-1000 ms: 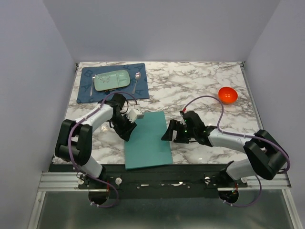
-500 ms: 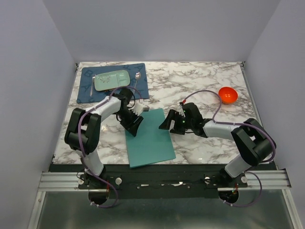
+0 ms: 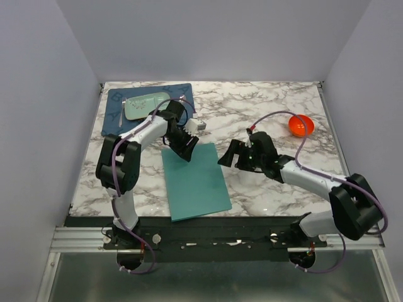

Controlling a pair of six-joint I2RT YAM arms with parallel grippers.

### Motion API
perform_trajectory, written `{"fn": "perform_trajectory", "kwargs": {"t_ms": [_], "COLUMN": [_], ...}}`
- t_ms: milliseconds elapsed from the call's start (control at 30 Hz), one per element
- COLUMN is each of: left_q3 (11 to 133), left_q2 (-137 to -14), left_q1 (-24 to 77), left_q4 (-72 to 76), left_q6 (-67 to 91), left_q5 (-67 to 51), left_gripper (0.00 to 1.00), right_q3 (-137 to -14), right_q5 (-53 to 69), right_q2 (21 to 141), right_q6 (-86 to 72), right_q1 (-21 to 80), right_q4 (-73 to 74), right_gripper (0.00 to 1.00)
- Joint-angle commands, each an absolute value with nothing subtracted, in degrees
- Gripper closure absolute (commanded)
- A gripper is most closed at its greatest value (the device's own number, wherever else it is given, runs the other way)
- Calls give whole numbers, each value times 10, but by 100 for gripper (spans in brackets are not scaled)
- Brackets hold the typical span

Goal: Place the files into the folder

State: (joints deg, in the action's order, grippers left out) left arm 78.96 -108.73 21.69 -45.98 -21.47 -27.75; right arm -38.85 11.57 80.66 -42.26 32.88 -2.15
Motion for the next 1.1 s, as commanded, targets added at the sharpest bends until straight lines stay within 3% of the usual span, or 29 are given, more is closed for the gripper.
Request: {"fn": "perform_trajectory", "kwargs": {"t_ms": [0, 233, 367, 600, 1067], "left_q3": [821, 714, 618, 489, 530], "left_q2": [-1000, -797, -749, -767, -906], "left_q1": [210, 180, 141, 104, 204], "left_q4": [-511, -535, -531, -444, -357], "left_q6": [-197, -223, -281, -325, -257], "left_q5": [-290, -244, -189, -86, -99], "left_gripper": [36, 31, 31, 34, 32], "right_q3": [-417, -414, -389, -367, -351], "right_q5": [83, 86, 92, 87, 60], "right_q2": [738, 699, 692, 669, 642], "right_q6": [-361, -327, -333, -338, -344], "right_q1": [326, 332, 342, 352, 351], "right_q4": [30, 55, 45, 38, 56], "right_gripper": [0, 0, 0, 0, 0]}}
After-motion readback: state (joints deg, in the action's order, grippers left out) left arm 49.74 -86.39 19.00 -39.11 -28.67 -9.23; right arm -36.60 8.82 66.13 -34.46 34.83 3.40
